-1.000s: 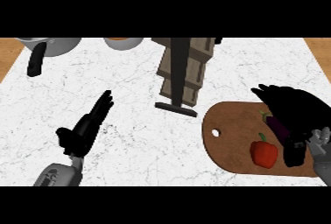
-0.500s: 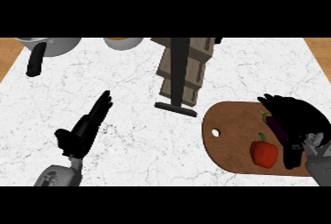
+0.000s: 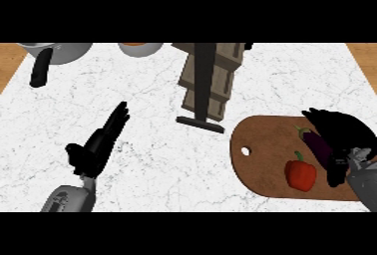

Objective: Pick the eggplant from the cutting board and place it in the tiered basket

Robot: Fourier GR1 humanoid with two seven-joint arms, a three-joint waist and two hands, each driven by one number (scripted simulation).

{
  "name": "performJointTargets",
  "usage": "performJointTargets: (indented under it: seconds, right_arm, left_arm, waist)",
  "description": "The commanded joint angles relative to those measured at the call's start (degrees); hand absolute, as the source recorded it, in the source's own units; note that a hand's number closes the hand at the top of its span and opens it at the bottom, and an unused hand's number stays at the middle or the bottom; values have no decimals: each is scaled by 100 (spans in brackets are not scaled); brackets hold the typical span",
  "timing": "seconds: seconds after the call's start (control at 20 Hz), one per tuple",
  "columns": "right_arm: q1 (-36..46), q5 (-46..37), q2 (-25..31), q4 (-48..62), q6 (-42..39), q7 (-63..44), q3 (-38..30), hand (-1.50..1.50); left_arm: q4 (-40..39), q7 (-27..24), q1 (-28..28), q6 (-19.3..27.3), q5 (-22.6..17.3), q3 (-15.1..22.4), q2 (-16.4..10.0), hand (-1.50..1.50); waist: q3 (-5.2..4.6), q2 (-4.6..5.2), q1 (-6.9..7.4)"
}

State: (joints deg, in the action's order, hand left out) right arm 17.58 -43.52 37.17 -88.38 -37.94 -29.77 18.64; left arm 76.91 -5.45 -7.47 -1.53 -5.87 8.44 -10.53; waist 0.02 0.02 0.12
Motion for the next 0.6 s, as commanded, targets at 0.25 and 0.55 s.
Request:
performJointTargets:
  seconds: [0.25,0.55]
  right_arm:
    - [131,-782,-576,737,71,534,-247,-150]
    - [-195,-1032,-543,909,310,1108,-580,-150]
  left_arm:
    - [368,320,102,-227,145,-147,65,0]
    - [357,44,262,-286,245,-295,147,0]
  waist:
    - [-1,-1,18]
    - [-1,-4,11]
